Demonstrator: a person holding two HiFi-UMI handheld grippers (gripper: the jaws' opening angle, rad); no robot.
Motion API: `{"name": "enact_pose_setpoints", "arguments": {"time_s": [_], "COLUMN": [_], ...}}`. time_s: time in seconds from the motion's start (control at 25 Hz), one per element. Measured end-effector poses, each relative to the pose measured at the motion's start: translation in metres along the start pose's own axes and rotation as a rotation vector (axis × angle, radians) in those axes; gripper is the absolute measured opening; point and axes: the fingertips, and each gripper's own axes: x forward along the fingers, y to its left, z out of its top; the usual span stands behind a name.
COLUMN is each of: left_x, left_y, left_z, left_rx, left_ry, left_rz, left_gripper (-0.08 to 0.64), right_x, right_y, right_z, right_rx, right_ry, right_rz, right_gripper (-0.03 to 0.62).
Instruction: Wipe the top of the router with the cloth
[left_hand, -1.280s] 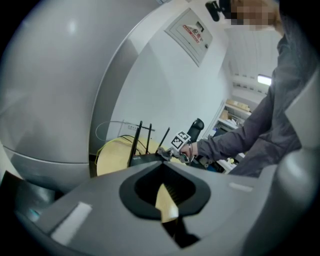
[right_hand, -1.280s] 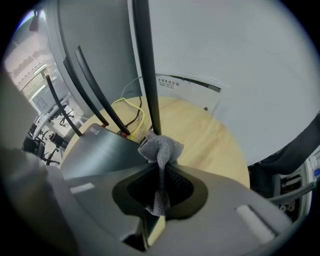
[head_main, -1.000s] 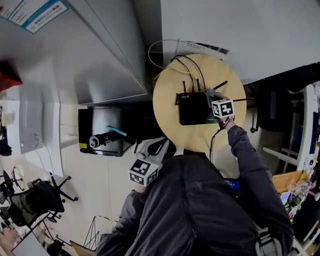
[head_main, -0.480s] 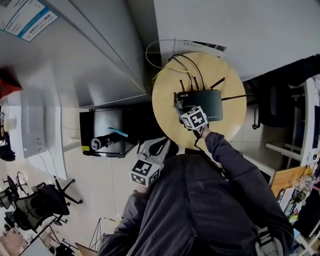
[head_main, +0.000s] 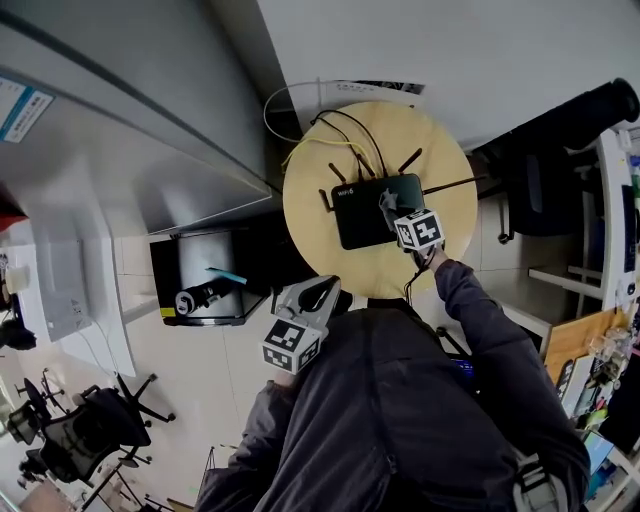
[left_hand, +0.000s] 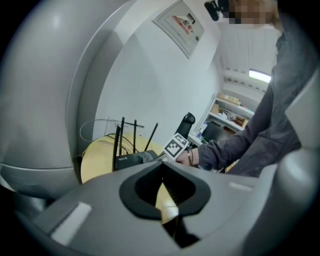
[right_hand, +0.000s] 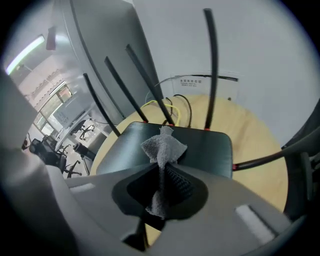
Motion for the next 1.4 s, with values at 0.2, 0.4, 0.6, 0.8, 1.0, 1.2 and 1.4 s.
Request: {"name": "enact_pose_setpoints", "arguments": {"time_s": [0.2, 0.4, 0.6, 0.8, 1.0, 1.2, 1.4], "left_x": [0.006, 0.005, -0.001, -0.009, -0.02, -0.027, -0.02], "left_y": [-0.009, -0.007, -0.005, -0.003, 0.006, 0.011, 0.01], "left_z": [-0.002, -0.003, -0.007, -0.01, -0.011, -0.011, -0.008], "left_rx": [0.01, 0.01, 0.015, 0.022, 0.031, 0.045, 0.067], "left_ry": [0.019, 0.022, 0.022, 0.019, 0.009, 0.001, 0.007], "left_rz": [-0.011, 0.002, 0.003, 0.006, 0.02, 0.014, -0.017], "left_gripper": [0.0, 0.0, 0.0, 0.0, 0.0, 0.0, 0.0], "right_x": [-0.023, -0.041, -0.037, -0.016, 0.014, 0.027, 0.011], "right_y": [-0.049, -0.086, -0.054, 0.045, 0.131, 0.138, 0.099], "right_z": [-0.021, -0.032, -0.015, 0.01, 0.012, -0.007, -0.018], "right_rx": [0.04, 0.074, 0.127, 0.05, -0.077, -0.092, -0.035], "right_ry": [-0.003, 0.013, -0.062, -0.094, -0.057, -0.013, -0.016], "right_rz": [-0.06, -0.15, -0.077, 0.097, 0.2, 0.176, 0.121], "right_gripper": [0.029, 0.029, 0.029, 0.029, 0.029, 0.029, 0.029]}}
